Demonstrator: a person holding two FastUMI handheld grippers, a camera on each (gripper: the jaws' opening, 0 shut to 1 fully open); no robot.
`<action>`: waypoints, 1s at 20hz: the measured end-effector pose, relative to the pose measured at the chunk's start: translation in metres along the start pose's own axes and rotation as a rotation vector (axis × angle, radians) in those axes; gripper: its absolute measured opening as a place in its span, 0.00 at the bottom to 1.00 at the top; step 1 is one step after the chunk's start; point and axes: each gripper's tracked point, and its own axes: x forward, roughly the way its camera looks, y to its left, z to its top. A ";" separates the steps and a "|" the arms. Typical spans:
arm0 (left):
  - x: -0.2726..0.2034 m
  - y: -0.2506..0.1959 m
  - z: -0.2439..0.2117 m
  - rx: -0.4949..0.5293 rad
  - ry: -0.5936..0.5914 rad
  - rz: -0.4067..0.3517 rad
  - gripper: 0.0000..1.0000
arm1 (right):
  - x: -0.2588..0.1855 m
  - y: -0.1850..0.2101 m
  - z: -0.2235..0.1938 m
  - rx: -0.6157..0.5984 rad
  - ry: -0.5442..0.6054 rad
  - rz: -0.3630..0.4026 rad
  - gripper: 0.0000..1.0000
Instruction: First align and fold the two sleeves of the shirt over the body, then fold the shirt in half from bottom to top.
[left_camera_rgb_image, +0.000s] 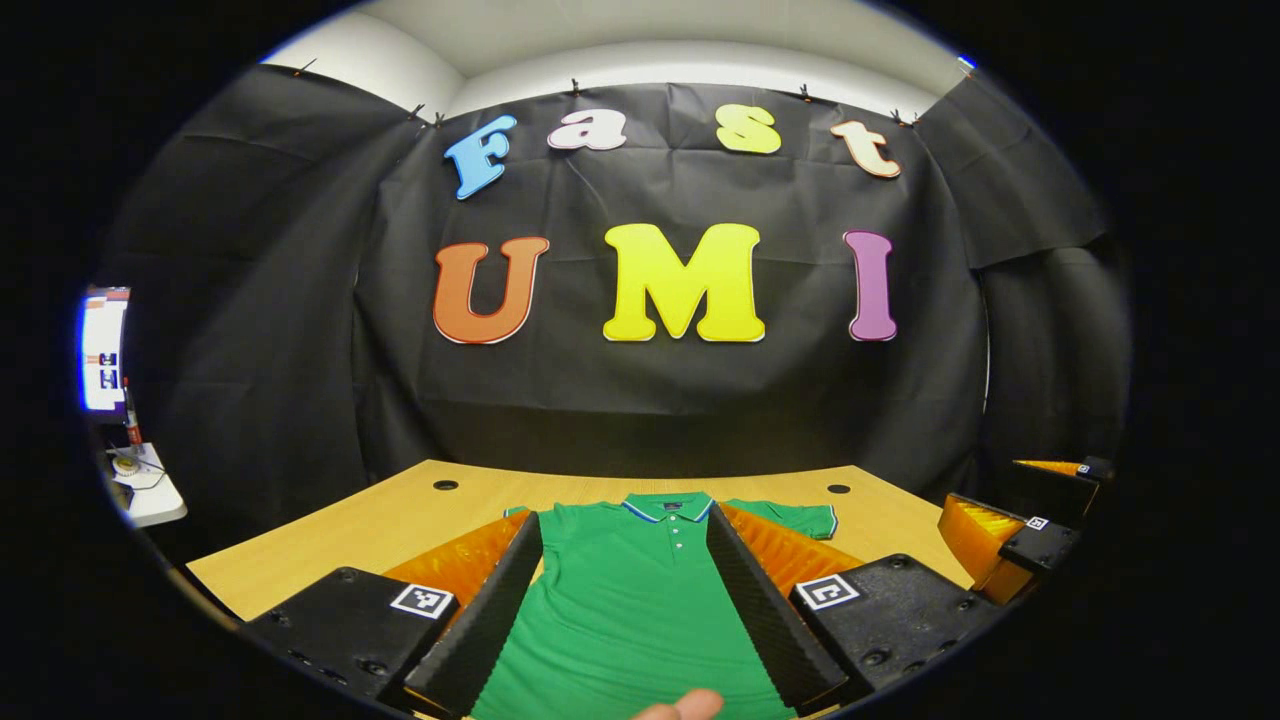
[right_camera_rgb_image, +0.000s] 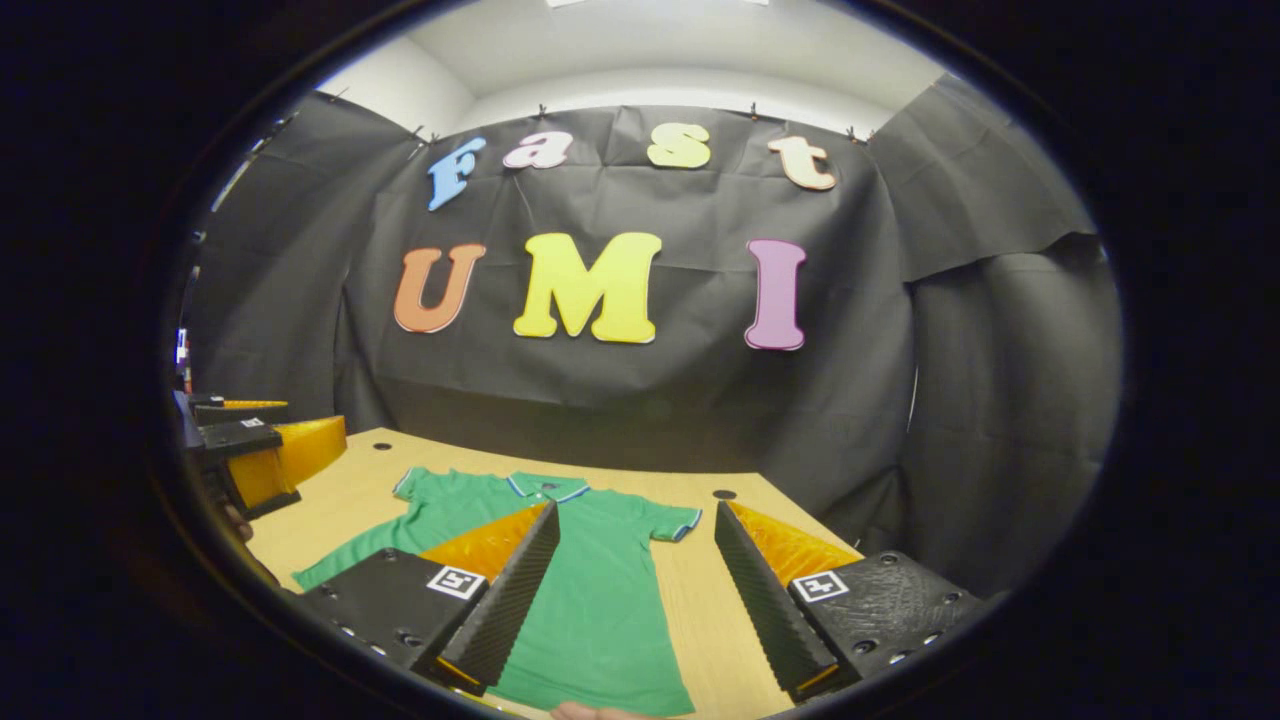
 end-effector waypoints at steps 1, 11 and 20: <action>0.002 0.000 -0.003 -0.006 0.009 0.000 1.00 | 0.005 -0.001 0.000 0.013 0.004 0.002 0.95; 0.019 0.002 -0.019 0.022 0.034 0.026 1.00 | 0.153 -0.022 -0.030 0.056 0.173 -0.040 0.96; 0.031 0.017 -0.029 0.006 0.050 0.067 1.00 | 0.302 -0.052 -0.112 0.040 0.416 -0.149 0.97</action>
